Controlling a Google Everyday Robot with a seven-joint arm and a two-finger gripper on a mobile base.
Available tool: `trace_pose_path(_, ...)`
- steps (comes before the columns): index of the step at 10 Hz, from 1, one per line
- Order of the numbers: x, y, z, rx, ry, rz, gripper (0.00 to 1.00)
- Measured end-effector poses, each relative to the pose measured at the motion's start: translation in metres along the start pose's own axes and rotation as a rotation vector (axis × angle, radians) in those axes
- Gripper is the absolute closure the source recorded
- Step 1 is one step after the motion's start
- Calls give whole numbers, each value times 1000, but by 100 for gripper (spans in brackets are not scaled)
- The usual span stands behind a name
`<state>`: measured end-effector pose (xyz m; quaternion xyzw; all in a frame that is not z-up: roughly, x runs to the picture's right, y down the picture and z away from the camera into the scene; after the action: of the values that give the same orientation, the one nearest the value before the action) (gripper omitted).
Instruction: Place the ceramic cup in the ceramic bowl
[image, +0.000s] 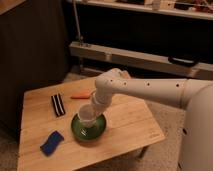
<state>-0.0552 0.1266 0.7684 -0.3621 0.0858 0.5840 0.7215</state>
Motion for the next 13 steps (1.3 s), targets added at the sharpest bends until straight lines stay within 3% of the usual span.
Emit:
trace_pose_path(5,6,-8,13,5,23,27,52)
trace_pose_path(8,9,-10,23,-14,40,25,23)
trace_pose_path(11,7,1,28,-41,45,-3,20)
trace_pose_path(13,8,8,10,-54,20,-19,20)
